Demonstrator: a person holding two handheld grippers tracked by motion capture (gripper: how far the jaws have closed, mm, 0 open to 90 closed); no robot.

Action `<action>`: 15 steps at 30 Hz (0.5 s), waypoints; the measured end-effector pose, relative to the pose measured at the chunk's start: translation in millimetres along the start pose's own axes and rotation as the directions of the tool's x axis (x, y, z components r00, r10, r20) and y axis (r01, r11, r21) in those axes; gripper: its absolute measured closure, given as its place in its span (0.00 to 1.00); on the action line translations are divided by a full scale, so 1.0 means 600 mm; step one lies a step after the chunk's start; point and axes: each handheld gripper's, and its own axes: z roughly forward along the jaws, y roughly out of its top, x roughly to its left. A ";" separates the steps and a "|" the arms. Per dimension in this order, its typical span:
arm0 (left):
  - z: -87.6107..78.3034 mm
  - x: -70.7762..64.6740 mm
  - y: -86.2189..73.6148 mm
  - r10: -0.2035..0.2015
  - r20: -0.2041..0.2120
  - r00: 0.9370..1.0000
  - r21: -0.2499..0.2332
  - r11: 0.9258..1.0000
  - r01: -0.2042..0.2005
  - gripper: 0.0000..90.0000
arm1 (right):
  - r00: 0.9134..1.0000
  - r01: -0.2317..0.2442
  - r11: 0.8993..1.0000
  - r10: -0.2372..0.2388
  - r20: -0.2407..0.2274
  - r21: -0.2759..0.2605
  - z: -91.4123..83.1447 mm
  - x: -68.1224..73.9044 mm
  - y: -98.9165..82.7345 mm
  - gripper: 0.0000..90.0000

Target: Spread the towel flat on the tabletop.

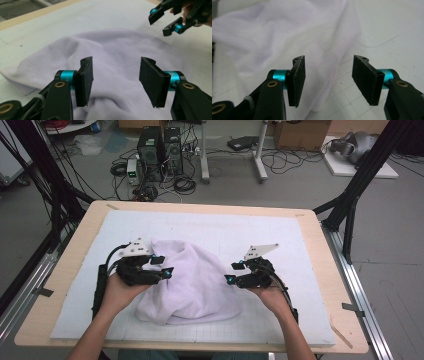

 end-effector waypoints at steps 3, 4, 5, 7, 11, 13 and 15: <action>0.032 0.014 -0.003 -0.012 0.010 1.000 0.063 0.998 0.012 0.51 | 0.999 -0.030 0.998 0.031 -0.011 0.049 0.029 -0.014 -0.007 0.49; 0.046 0.021 -0.007 -0.012 0.009 1.000 0.103 0.995 0.011 0.51 | 0.998 -0.046 0.997 0.048 -0.029 0.060 0.037 -0.017 -0.009 0.51; 0.069 0.031 -0.016 -0.020 0.000 1.000 0.179 0.984 0.019 0.51 | 0.997 -0.053 0.996 0.056 -0.044 0.071 0.045 -0.019 -0.011 0.54; 0.082 0.038 -0.024 -0.030 0.008 1.000 0.231 0.973 0.027 0.55 | 0.995 -0.054 0.995 0.061 -0.081 0.083 0.057 -0.019 -0.013 0.70; 0.076 0.033 -0.035 -0.002 0.016 1.000 0.245 0.969 -0.002 0.85 | 0.993 0.025 0.993 -0.011 -0.117 0.117 0.063 -0.001 -0.010 0.95; 0.069 0.029 -0.037 0.004 0.010 1.000 0.235 0.972 -0.007 0.88 | 0.993 0.034 0.994 -0.021 -0.116 0.109 0.059 0.004 -0.008 0.95; 0.051 0.022 -0.040 0.019 0.002 1.000 0.210 0.978 -0.019 0.92 | 0.991 0.070 0.995 -0.061 -0.117 0.073 0.033 0.020 0.001 0.96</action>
